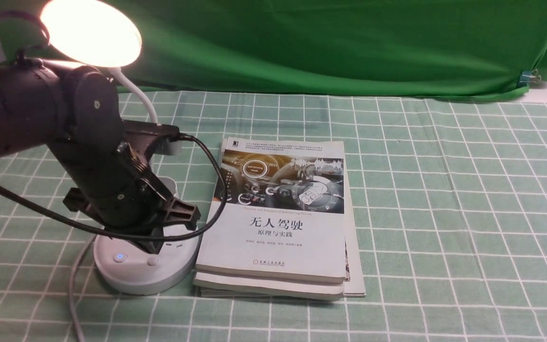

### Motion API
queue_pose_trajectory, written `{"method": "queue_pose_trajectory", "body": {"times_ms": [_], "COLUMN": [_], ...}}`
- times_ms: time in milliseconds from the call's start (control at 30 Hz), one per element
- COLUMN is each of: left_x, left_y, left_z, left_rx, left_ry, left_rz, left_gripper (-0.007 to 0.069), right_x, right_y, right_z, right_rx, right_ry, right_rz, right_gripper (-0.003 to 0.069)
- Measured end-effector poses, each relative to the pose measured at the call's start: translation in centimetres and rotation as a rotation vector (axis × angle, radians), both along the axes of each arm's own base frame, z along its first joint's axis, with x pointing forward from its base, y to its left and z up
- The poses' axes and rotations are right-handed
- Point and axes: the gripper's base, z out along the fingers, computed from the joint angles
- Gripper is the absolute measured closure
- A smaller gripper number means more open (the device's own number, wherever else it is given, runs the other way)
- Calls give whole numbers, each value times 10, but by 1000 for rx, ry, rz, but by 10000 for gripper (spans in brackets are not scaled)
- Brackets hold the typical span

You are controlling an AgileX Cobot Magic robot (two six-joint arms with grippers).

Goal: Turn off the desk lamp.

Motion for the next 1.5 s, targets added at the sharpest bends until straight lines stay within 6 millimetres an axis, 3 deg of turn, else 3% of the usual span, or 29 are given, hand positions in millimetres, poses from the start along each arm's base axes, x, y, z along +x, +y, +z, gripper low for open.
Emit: {"method": "queue_pose_trajectory", "body": {"times_ms": [233, 433, 533, 767, 900, 1033, 1233, 1333, 1500], "left_x": [4, 12, 14, 14, 4, -23, -85, -129, -186], "left_y": [-1, -1, -2, -1, 1, 8, 28, 42, 61], "left_z": [-8, -36, -39, -35, -17, 11, 43, 54, 49], "left_rx": [9, 51, 56, 54, 31, -13, -102, -172, -290], "left_ry": [8, 64, 71, 55, 20, -93, -372, -587, -868], "left_rz": [0, -11, -12, -14, -8, 3, 20, 38, 97], "left_gripper": [624, 624, 624, 624, 624, 624, 624, 624, 624], "right_x": [0, 0, 0, 0, 0, 0, 0, 0, 0], "right_y": [0, 0, 0, 0, 0, 0, 0, 0, 0], "right_z": [0, 0, 0, 0, 0, 0, 0, 0, 0], "right_rx": [0, 0, 0, 0, 0, 0, 0, 0, 0], "right_ry": [0, 0, 0, 0, 0, 0, 0, 0, 0], "right_rz": [0, 0, 0, 0, 0, 0, 0, 0, 0], "right_gripper": [417, 417, 417, 417, 417, 417, 417, 417, 417]}}
